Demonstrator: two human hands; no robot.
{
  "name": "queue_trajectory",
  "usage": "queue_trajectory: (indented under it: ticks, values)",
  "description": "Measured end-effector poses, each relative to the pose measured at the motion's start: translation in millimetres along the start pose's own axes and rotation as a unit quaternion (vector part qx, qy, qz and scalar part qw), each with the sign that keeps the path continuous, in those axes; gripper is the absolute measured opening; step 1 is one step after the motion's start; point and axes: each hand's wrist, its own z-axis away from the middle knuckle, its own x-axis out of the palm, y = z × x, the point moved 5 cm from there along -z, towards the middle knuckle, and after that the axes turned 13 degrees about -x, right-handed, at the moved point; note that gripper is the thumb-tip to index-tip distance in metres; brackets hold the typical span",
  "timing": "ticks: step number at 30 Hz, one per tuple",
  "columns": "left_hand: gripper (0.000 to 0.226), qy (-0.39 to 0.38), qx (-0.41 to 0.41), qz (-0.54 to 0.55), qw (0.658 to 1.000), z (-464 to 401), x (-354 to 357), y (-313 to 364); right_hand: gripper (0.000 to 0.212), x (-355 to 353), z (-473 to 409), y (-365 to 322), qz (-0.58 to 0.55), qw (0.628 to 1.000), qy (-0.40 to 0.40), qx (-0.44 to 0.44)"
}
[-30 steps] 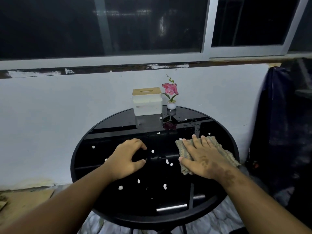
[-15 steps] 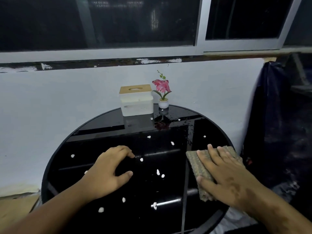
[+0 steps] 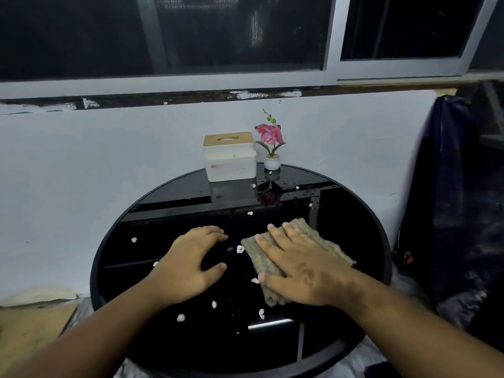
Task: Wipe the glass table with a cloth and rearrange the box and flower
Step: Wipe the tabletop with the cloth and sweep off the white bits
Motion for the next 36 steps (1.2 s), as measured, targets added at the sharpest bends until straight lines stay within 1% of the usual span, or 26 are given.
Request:
queue_trajectory:
  ticks: [2,4,6,8,9,11,13,16,18,22,24,27,30,32,34,36]
  values:
    - [0.069,-0.005,-0.004,-0.006,1.0,1,0,1,0.078,1,23,-6,0.016,1.0,0.014,0.011]
    - [0.07,-0.018,-0.006,-0.016,1.0,-1,-2,3,0.08,2,45,3,0.045,0.998,0.017,0.035]
    - [0.071,-0.019,-0.004,-0.032,0.999,-6,-8,5,0.092,1,61,27,0.056,0.995,0.01,0.081]
    - [0.076,-0.004,-0.014,-0.041,0.999,-17,-15,2,0.102,-2,69,60,0.055,0.988,0.003,0.146]
    - [0.079,-0.003,-0.026,-0.049,0.998,-23,-16,-2,0.102,-3,69,79,0.058,0.982,0.002,0.178]
    - [0.088,-0.02,-0.052,-0.082,0.995,-33,-13,-11,0.089,-8,60,116,0.07,0.969,-0.004,0.236]
    - [0.093,-0.03,-0.063,-0.106,0.992,-37,-6,-14,0.083,-14,43,148,0.085,0.962,0.0,0.261]
    - [0.093,-0.015,-0.058,-0.132,0.989,-37,-1,-14,0.087,-20,9,167,0.085,0.963,0.006,0.257]
    - [0.091,-0.007,-0.052,-0.147,0.988,-36,0,-14,0.091,-22,-14,159,0.078,0.969,0.003,0.233]
    - [0.092,-0.012,-0.043,-0.163,0.986,-35,1,-13,0.094,-17,-43,103,0.089,0.988,0.004,0.123]
    - [0.094,-0.026,-0.043,-0.163,0.985,-34,-1,-11,0.091,-12,-41,70,0.068,0.996,0.005,0.064]
    - [0.093,-0.034,-0.057,-0.112,0.992,-40,-12,-15,0.085,-6,-20,46,0.041,0.999,0.009,0.026]
    - [0.075,-0.02,-0.069,-0.054,0.996,-49,-27,-31,0.09,-6,7,62,0.048,0.998,0.009,0.041]
    - [0.063,-0.026,-0.092,-0.017,0.995,-57,-33,-47,0.099,-8,22,87,0.056,0.995,0.003,0.082]
    - [0.061,-0.037,-0.116,0.002,0.993,-66,-35,-62,0.096,-11,32,122,0.061,0.987,-0.009,0.146]
    - [0.064,-0.057,-0.128,0.02,0.99,-71,-32,-72,0.088,-17,33,157,0.073,0.977,-0.006,0.199]
